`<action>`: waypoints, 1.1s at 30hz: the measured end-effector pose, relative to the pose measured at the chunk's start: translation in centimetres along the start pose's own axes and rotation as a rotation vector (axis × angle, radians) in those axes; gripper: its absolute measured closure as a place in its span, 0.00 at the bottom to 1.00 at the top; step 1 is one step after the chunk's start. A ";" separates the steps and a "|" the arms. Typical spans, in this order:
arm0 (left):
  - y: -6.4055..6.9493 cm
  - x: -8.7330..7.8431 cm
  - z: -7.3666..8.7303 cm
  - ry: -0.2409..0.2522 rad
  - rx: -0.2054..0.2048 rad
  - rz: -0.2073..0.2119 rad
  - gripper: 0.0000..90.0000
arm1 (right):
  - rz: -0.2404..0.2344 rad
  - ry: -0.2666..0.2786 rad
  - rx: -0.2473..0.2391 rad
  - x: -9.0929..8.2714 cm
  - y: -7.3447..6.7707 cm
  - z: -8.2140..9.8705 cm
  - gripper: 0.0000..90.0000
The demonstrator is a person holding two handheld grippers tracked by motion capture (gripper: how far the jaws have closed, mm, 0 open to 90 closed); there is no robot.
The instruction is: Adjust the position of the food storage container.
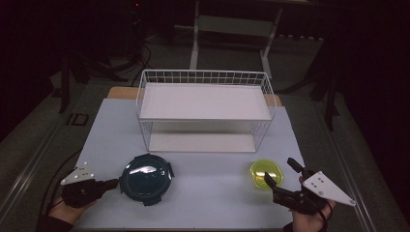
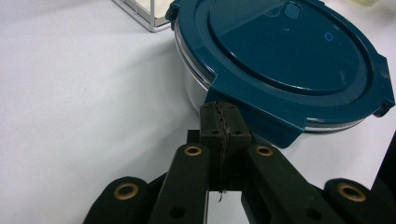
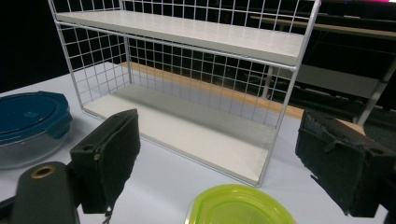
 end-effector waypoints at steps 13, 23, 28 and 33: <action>1.0 1.8 -1.6 0.000 0.009 0.040 0.99 | -0.007 -0.002 -0.001 0.1 -0.1 0.1 0.15; 1.0 2.5 -1.4 -0.021 0.000 0.043 0.99 | -0.007 -0.001 0.001 0.1 0.0 0.1 0.15; 1.0 2.5 -1.5 -0.019 -0.002 0.041 0.99 | -0.007 -0.002 0.005 0.2 0.0 0.1 0.15; 1.1 2.7 -1.7 -0.024 0.000 0.029 0.99 | -0.009 -0.003 0.001 0.2 -0.1 0.1 0.15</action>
Point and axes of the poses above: each handheld gripper's, and its own axes: x roughly forward along the jaws, z roughly out of its underside, y roughly to its right, the point moved 4 cm from there along x, roughly forward along the jaws, and after that the axes turned 9 degrees about -z, right-handed, at the moved point
